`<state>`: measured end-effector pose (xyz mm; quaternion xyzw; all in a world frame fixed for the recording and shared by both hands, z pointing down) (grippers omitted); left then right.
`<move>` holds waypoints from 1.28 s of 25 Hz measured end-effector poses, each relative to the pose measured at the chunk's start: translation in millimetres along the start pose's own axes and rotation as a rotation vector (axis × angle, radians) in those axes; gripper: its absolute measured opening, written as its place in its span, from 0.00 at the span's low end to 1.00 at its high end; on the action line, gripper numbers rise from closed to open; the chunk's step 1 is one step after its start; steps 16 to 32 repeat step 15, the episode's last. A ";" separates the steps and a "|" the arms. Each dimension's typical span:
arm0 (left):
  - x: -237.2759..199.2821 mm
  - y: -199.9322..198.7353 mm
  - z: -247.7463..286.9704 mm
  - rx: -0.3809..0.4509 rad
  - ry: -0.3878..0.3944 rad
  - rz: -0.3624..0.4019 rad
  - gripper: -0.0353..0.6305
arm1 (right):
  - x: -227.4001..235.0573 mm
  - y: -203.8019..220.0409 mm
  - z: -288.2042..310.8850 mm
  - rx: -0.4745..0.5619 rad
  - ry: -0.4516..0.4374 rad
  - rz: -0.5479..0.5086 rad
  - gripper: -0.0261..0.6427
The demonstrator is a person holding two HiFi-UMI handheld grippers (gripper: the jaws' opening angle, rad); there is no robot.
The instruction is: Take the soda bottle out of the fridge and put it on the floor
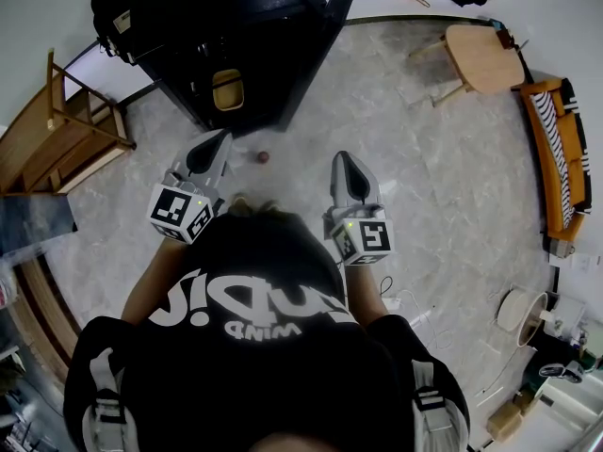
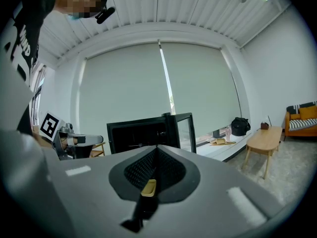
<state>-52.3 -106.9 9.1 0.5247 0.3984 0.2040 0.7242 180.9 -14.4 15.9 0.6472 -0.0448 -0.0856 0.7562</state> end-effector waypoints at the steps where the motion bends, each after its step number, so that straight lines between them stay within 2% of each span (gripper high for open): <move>1: 0.1 0.0 -0.8 0.001 -0.003 -0.002 0.05 | -0.1 0.1 -0.8 0.000 0.001 0.001 0.03; 32: -0.7 4.1 -6.4 0.001 -0.029 -0.014 0.05 | 3.9 5.9 -6.1 0.000 0.005 0.003 0.03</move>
Point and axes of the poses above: the fingertips, and each gripper's own axes: z forward along the fingers, x to its right, y out of its underside, the point moved 5 cm from there along -z, backward along the fingers, and after that the axes turned 13 degrees about -z, right-handed, at the moved point
